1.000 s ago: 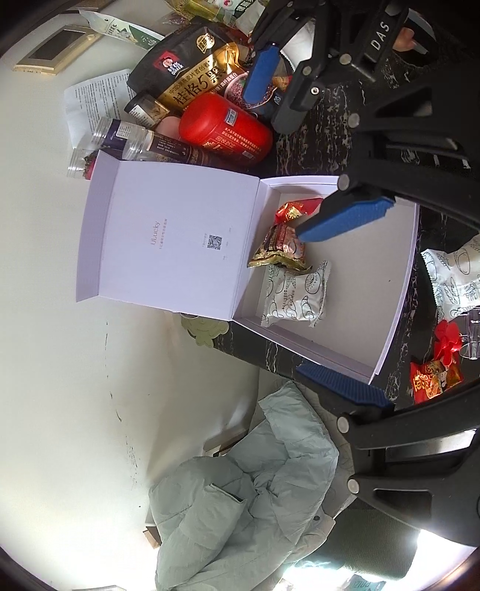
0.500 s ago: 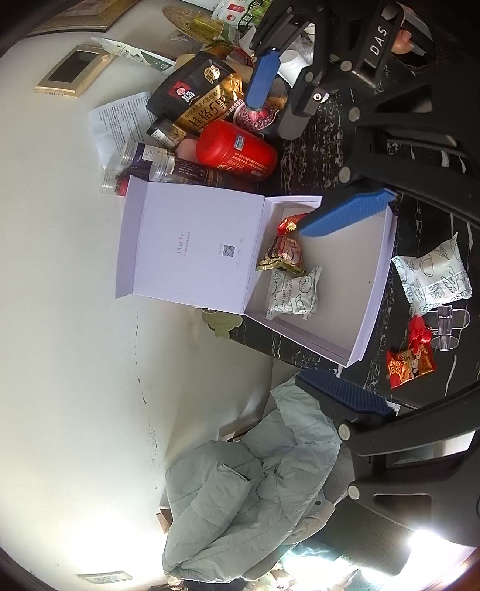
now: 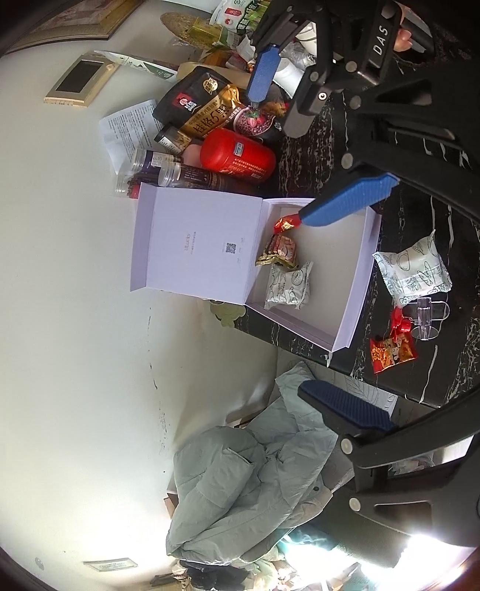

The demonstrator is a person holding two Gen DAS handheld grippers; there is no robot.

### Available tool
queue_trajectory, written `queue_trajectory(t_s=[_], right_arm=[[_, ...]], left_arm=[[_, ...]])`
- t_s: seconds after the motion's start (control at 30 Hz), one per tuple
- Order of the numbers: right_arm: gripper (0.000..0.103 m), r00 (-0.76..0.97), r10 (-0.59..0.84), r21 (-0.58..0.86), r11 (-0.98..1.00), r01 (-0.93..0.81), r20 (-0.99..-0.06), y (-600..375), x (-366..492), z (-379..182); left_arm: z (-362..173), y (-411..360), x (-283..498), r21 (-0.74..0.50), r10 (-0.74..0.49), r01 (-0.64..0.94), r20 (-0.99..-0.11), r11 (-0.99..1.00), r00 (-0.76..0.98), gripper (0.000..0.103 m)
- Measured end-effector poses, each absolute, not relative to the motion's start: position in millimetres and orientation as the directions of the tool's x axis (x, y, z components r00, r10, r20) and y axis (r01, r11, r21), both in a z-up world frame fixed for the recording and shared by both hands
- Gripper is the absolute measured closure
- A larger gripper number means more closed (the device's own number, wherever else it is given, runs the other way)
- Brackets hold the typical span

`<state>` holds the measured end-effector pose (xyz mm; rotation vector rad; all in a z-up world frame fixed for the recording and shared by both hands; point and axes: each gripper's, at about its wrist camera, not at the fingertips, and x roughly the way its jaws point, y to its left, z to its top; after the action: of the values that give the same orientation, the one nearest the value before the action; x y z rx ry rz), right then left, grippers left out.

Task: Organize objects
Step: 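Withdraw both tools from the box back over the table, then move the left gripper toward the clear plastic piece while the right gripper approaches another white bread packet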

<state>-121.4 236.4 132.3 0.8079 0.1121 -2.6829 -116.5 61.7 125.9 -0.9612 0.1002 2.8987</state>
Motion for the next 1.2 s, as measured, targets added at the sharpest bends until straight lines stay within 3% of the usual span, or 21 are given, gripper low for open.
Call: queue_trajectory(t_s=[0.77, 1.2], right_arm=[[0.027, -0.748, -0.28, 0.007, -0.938, 0.346, -0.601, 230, -60, 88], [0.027, -0.672, -0.301, 0.033, -0.924, 0.381, -0.677, 215, -53, 42]], left_arm=[[80, 54, -44, 0.049, -0.002, -0.036, -0.618, -0.998, -0.787, 0.015], [33, 33, -30, 0.011, -0.019, 0.016, -0.693, -1.0, -0.72, 0.015]])
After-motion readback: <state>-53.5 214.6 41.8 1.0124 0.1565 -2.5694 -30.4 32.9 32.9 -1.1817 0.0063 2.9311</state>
